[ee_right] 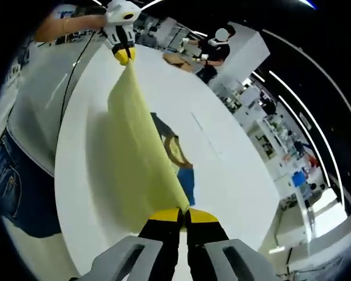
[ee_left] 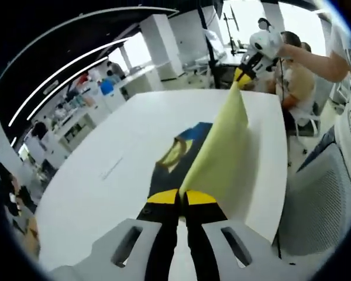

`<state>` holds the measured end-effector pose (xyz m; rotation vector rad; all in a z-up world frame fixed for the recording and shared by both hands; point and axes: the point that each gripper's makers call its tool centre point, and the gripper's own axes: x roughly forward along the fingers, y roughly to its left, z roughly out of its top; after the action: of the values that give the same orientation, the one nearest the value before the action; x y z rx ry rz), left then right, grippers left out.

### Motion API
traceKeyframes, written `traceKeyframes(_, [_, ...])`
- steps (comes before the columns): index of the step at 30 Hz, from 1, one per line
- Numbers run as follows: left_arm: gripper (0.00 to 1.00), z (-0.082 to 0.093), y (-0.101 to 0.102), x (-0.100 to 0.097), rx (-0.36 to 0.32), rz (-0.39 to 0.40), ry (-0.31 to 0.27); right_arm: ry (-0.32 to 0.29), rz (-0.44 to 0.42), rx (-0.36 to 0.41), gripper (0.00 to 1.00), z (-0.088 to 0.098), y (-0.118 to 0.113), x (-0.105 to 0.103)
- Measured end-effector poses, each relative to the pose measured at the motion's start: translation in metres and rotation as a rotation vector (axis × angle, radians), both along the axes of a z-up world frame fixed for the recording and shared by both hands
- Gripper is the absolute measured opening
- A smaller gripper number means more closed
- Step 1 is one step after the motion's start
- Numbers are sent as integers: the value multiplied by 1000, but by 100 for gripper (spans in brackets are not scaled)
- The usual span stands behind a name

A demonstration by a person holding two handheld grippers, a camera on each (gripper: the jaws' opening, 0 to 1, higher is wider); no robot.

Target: Fold the garment on the visible template until the final outline fits inside the template.

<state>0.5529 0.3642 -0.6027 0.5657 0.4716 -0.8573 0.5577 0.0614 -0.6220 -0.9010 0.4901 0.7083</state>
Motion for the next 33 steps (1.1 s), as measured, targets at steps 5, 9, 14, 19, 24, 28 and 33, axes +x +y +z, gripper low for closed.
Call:
traceKeyframes(5, [1, 1, 3, 22, 6, 63, -2, -47, -23, -15, 0, 4, 2, 19])
traceKeyframes(9, [1, 7, 2, 37, -15, 102, -24, -75, -70, -3, 0, 7, 0, 35])
traceKeyframes(14, [1, 12, -1, 53, -19, 121, -39, -95, -109, -2, 0, 11, -5, 52])
traceKeyframes(19, [1, 11, 1, 68, 23, 156, -67, -118, -130, 10, 0, 16, -3, 66])
traceKeyframes(24, [1, 10, 4, 83, 18, 199, -71, -145, -138, -19, 0, 15, -2, 81])
traceKeyframes(28, [1, 2, 4, 96, 30, 225, -54, -141, -150, -24, 0, 8, -3, 91])
traceKeyframes(33, [1, -13, 7, 113, 74, 247, -45, -154, -151, -39, 0, -1, 0, 107])
